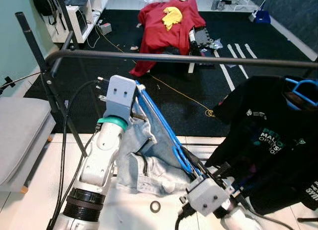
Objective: Hang hanger
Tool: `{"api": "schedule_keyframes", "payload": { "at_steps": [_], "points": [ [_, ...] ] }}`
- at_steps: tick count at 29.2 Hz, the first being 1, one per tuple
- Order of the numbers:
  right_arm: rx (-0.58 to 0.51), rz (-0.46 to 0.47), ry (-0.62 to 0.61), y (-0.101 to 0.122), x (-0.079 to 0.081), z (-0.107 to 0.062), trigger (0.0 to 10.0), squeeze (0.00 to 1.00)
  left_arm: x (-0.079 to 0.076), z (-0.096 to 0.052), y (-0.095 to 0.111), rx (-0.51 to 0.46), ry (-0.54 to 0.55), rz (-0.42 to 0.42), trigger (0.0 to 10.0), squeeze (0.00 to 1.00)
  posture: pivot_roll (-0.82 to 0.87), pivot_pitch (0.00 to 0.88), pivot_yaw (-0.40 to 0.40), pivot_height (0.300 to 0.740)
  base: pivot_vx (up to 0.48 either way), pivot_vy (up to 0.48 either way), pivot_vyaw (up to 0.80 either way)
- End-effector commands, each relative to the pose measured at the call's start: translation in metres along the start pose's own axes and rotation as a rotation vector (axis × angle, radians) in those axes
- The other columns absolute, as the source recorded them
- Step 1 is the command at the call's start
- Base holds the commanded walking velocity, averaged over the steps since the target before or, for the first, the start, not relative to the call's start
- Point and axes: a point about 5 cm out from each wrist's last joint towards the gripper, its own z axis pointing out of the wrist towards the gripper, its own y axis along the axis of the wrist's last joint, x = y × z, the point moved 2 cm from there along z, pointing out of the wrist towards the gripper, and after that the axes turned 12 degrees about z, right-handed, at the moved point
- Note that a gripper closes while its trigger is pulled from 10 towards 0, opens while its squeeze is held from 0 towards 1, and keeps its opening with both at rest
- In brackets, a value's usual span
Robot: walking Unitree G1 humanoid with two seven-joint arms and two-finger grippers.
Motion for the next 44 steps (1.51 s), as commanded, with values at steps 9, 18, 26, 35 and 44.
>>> {"api": "schedule_keyframes", "payload": {
  "at_steps": [9,18,26,35,44],
  "points": [
    [0.102,0.032,-0.032,-0.008,-0.009,-0.022,0.0,0.00,0.012,-0.003,-0.024,0.103,0.085,0.138,0.0,0.00,-0.17,0.185,0.079,0.740,0.000,0.000,0.00],
    [0.219,0.115,-0.133,-0.029,-0.024,-0.027,0.0,0.00,0.011,-0.007,-0.022,0.085,0.084,0.135,0.0,0.00,-0.17,0.181,0.073,0.740,0.000,0.000,0.00],
    [0.258,0.079,-0.171,-0.039,-0.033,-0.004,0.0,0.00,-0.006,-0.009,-0.011,0.012,0.005,0.085,0.0,0.00,-0.18,0.171,0.071,0.740,0.000,0.000,0.00],
    [0.346,0.033,-0.040,-0.045,-0.033,0.022,0.0,0.00,-0.014,-0.012,0.013,-0.092,-0.036,0.014,0.0,0.00,-0.17,0.173,0.055,0.740,0.000,0.000,0.00],
    [0.383,0.049,0.076,-0.047,-0.014,0.010,0.0,0.00,-0.011,-0.010,0.013,-0.090,-0.018,0.013,0.0,0.00,-0.17,0.185,0.052,0.740,0.000,0.000,0.00]
  ]
}}
